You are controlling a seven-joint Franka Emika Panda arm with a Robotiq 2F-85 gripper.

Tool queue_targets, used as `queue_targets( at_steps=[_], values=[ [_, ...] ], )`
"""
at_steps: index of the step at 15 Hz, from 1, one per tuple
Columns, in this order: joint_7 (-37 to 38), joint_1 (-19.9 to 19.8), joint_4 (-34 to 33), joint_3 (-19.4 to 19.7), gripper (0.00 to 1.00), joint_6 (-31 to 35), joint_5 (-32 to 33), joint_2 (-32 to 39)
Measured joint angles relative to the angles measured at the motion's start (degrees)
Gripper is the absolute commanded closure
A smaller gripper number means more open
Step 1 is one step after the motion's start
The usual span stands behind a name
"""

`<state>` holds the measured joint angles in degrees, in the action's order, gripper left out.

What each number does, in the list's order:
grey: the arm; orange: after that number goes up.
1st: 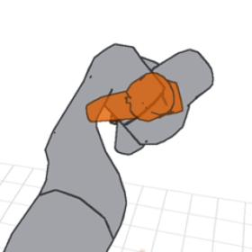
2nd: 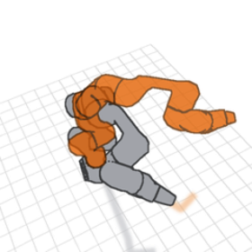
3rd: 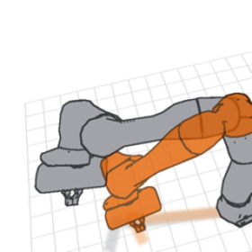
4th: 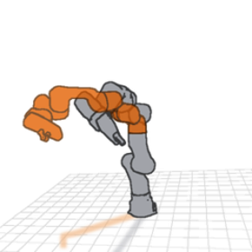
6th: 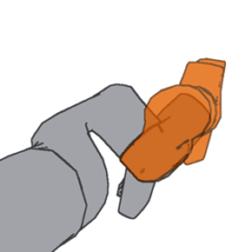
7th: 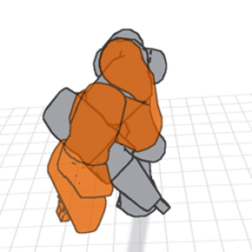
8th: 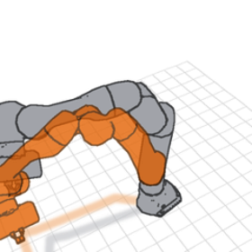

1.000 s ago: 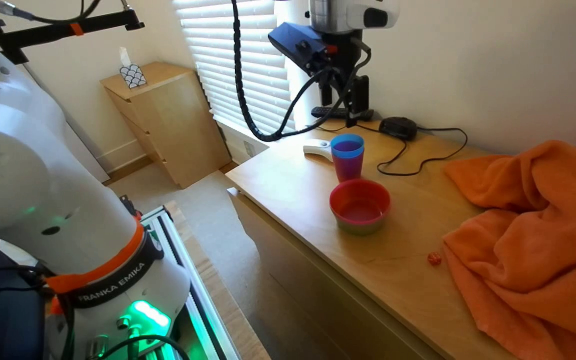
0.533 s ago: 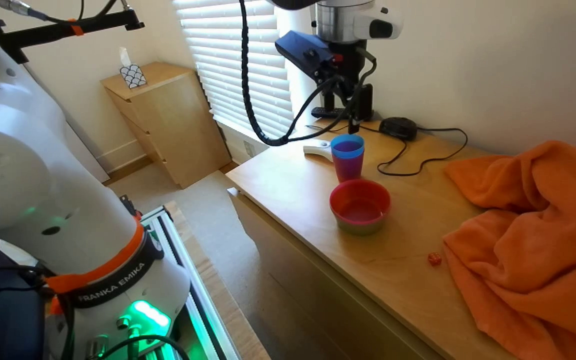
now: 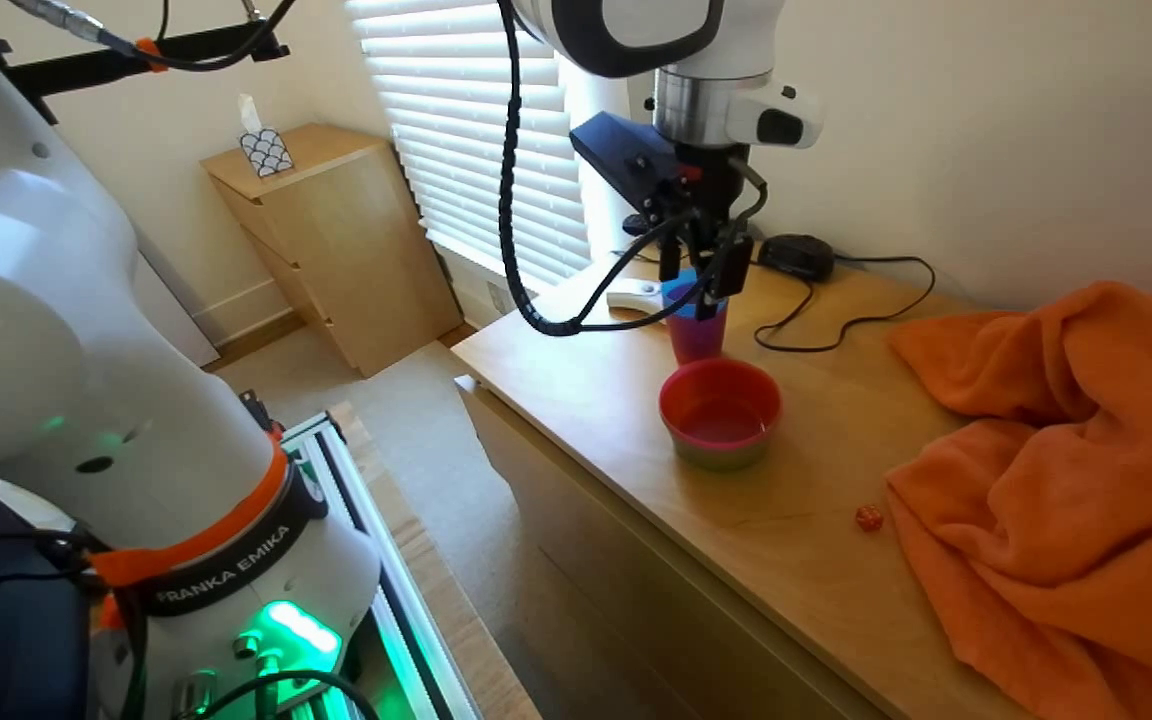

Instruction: Pick up the blue cup and put it on the chest of drawer surface

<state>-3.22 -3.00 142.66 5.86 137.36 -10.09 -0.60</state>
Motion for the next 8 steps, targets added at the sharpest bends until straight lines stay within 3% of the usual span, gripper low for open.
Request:
queue_targets(
  at_steps=[1,3,4,6,8],
  values=[
    [0.0,-0.2,-0.1,0.0,0.42,0.0,0.0,0.3],
    [0.1,-0.6,-0.3,0.0,0.46,0.3,0.0,0.6],
    [0.3,-0.7,-0.3,0.0,0.54,0.8,0.0,0.7],
    [0.7,-0.8,-0.3,0.0,0.49,2.1,-0.1,1.0],
    [1.0,-0.7,-0.4,-0.2,0.54,3.7,-0.2,1.3]
  ],
)
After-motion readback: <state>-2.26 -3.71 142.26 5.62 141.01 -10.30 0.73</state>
